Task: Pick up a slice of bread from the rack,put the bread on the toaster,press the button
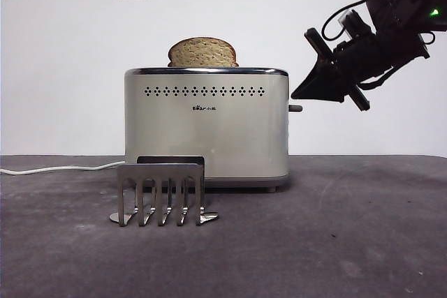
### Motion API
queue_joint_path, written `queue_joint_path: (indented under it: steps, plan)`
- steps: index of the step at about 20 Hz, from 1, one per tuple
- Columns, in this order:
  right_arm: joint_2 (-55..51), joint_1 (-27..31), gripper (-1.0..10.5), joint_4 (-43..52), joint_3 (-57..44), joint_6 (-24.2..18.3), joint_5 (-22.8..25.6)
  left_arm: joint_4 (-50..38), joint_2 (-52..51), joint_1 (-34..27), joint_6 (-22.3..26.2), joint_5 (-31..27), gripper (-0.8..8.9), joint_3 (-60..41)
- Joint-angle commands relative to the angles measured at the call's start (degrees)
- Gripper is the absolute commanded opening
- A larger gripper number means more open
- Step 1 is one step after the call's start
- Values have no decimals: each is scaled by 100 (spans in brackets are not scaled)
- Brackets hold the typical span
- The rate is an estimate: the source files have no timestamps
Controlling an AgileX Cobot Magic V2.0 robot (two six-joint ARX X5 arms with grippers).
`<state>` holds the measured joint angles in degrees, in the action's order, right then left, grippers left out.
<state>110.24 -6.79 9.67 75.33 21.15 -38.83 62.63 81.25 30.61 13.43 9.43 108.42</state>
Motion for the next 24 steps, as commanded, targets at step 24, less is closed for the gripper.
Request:
queue_joint_path:
  steps: [24]
  plan:
    - [667, -42, -12, -1132, -2, -920, 321, 52, 7, 22, -83, 9, 346, -11]
